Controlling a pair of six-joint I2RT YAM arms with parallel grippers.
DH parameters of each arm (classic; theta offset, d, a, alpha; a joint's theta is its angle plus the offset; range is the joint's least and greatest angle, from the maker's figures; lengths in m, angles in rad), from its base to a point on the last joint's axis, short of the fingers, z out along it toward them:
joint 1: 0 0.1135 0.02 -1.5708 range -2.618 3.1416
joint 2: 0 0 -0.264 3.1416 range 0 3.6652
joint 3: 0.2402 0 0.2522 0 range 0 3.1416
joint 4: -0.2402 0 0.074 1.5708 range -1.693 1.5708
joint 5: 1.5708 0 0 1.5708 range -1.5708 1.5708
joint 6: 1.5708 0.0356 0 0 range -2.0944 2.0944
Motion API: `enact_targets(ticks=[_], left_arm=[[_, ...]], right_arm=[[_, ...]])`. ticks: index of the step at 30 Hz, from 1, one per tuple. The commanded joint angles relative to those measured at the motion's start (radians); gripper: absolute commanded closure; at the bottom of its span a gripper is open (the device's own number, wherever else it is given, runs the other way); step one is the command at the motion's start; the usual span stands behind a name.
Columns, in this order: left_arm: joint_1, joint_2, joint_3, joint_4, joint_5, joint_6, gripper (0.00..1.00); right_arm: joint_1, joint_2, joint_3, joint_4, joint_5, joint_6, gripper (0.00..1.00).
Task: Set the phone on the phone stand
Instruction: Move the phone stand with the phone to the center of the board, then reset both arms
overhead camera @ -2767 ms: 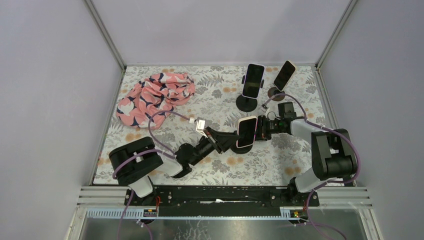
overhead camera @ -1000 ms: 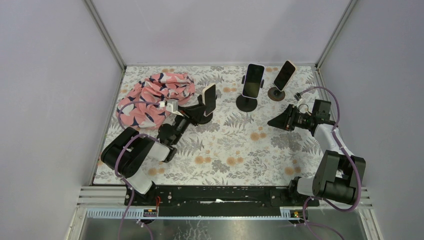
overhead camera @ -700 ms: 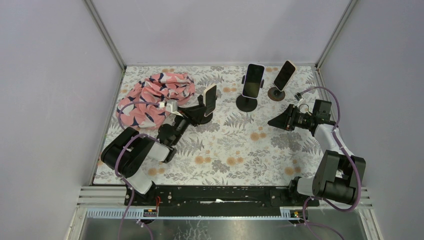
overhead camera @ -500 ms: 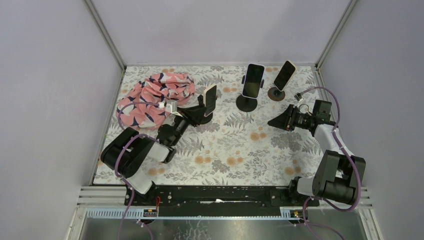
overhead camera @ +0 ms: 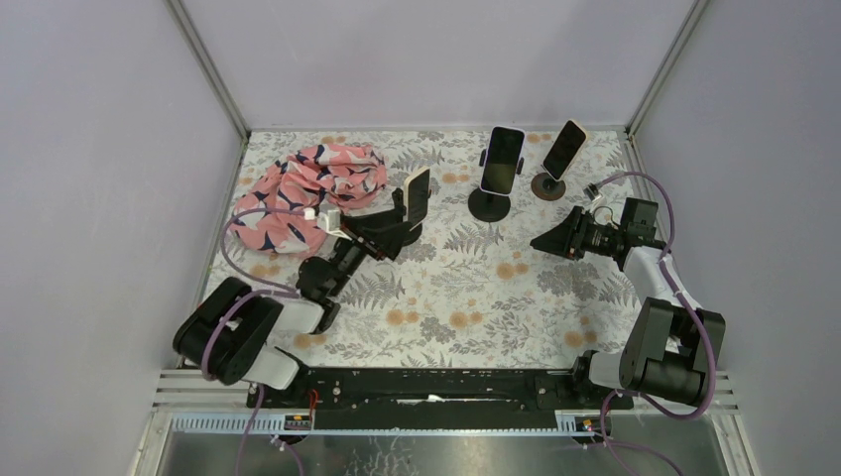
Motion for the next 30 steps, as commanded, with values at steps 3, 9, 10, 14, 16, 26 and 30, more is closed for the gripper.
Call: enact_targets(ticks=[3, 9, 10, 14, 16, 26, 30], left_arm=[[0.007, -0.275, -0.063, -0.277, 0.100, -0.021, 0.01], [0.008, -0.781, 0.054, -1.062, 0.077, 0.071, 0.01], [0.008, -0.843, 0.093, -1.183, 0.049, 0.078, 0.01], [0.011, -0.954, 0.292, -1.522, 0.009, 0.124, 0.01], [0.014, -0.927, 0.419, -1.675, -0.020, 0.153, 0.01], [0.018, -0.725, 0.923, -1.977, -0.077, 0.247, 0.01], [0.018, -0.714, 1.015, -2.004, -0.063, 0.265, 0.01]], right_arm=[[-0.006, -0.044, 0.027, -0.066, -0.018, -0.104, 0.52], [-0.020, -0.109, 0.150, -0.286, 0.129, -0.349, 0.45], [-0.021, -0.122, 0.178, -0.329, 0.169, -0.394, 0.42], [-0.025, -0.187, 0.320, -0.475, 0.353, -0.531, 0.28], [-0.025, -0.235, 0.405, -0.519, 0.477, -0.572, 0.08], [-0.025, -0.368, 0.874, -0.548, 0.775, -0.438, 0.00], [-0.025, -0.380, 1.000, -0.528, 0.804, -0.381, 0.00]])
